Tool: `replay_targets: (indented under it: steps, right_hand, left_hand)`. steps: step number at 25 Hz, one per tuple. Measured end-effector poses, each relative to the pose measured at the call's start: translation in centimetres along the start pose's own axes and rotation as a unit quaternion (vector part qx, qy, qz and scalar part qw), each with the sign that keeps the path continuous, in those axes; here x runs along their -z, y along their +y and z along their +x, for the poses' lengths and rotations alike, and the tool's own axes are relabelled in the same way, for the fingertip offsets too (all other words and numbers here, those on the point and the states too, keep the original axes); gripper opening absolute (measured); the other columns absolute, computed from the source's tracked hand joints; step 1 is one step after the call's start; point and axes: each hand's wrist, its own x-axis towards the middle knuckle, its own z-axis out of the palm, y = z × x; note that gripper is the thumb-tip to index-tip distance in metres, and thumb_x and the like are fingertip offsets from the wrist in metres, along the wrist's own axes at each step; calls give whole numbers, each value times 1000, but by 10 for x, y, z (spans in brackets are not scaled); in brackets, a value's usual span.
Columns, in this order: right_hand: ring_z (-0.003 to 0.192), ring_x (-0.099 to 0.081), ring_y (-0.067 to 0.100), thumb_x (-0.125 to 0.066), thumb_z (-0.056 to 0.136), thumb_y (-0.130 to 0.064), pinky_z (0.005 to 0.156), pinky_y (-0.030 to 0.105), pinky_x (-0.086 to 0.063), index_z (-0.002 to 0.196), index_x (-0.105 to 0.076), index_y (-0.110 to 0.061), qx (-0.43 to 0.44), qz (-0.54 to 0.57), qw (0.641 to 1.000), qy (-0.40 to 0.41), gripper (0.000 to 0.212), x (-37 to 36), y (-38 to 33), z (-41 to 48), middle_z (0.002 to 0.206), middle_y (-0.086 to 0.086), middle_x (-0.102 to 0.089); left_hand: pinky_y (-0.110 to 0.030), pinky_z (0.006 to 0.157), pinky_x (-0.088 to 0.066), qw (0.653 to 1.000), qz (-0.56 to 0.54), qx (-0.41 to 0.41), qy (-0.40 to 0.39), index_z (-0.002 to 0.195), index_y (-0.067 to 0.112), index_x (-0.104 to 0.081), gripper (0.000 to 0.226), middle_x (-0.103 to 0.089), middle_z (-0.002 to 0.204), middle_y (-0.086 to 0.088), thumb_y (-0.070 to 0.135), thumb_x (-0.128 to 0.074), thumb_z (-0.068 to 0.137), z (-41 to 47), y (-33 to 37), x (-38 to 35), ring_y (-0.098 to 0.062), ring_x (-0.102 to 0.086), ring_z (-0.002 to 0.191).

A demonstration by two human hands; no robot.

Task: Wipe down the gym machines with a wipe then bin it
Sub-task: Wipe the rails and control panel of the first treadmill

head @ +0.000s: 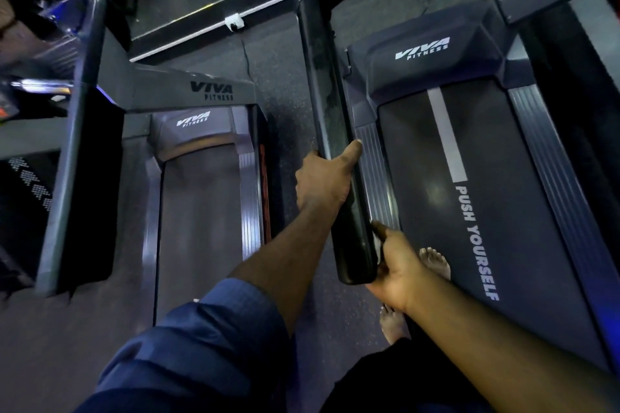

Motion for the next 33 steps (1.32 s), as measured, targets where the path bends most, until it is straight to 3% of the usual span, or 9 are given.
replay_targets:
  steps: [5,9,13,15,17,21,24,27,33]
  right_hand:
    - [76,-78,25,-34,99,-75,61,32,-59,94,-80,-13,30,-127,991,-37,77,-37,-81,9,91,12,-79]
    - [105,-76,28,-28,91,-86,88,41,-58,125,-74,-20,33,-195,979,-50,87,-28,-79,9,115,13,-77]
    - [93,-78,27,-30,91,-85,79,39,-62,110,-77,-9,6,-200,976,-81,91,-47,-122,3,105,16,-78]
    - [120,-69,30,-47,73,-97,102,48,-57,124,-75,-17,41,-161,978,-123,99,-63,-159,27,131,15,-70]
    - [146,-44,27,-64,44,-103,123,54,-30,143,-62,-23,35,-144,982,-116,127,-66,-186,75,158,6,-45]
    - [110,-71,34,-43,74,-97,104,49,-51,104,-77,-10,-38,-238,965,-105,98,-54,-160,35,124,16,-72]
    - [93,-67,37,-48,58,-105,82,46,-54,97,-71,-16,-48,-257,958,-117,100,-66,-177,42,109,19,-70]
    - [133,-51,49,-58,37,-107,109,58,-43,149,-55,-25,-14,-216,966,-140,140,-98,-234,108,156,21,-47]
    - [101,-75,31,-31,90,-86,84,42,-57,121,-74,-8,20,-227,970,-88,93,-148,-276,68,121,19,-74]
  left_hand:
    - [-31,77,-58,1000,-2,14,0,122,27,-56,68,-68,113,4,77,-70,78,3,1,-2,-11,-65,89]
    - [-32,82,-58,1000,-11,27,4,138,18,-57,88,-69,119,5,78,-72,76,-3,10,2,-12,-67,96]
    - [-30,89,-53,999,-15,40,4,151,14,-47,97,-62,136,0,72,-76,79,-2,11,1,-11,-61,111]
    - [-33,90,-59,999,-9,37,8,140,21,-58,92,-68,132,3,79,-76,71,1,10,-1,-7,-67,108]
    - [-37,85,-64,998,-18,55,7,132,21,-63,90,-75,119,2,79,-78,65,5,9,-2,-9,-73,98]
    - [-16,70,-58,995,-51,73,-33,124,17,-65,68,-73,114,1,55,-90,73,17,8,0,-3,-73,89]
    - [-21,87,-55,996,-55,67,-35,141,14,-53,101,-58,137,1,65,-92,63,39,21,4,-8,-64,111]
    - [-38,97,-58,993,-87,74,-35,142,24,-52,104,-67,128,2,69,-89,56,77,54,8,-12,-68,107]
    - [-29,78,-55,993,-98,51,-33,125,30,-53,74,-66,110,9,66,-85,69,157,117,11,-7,-65,93]
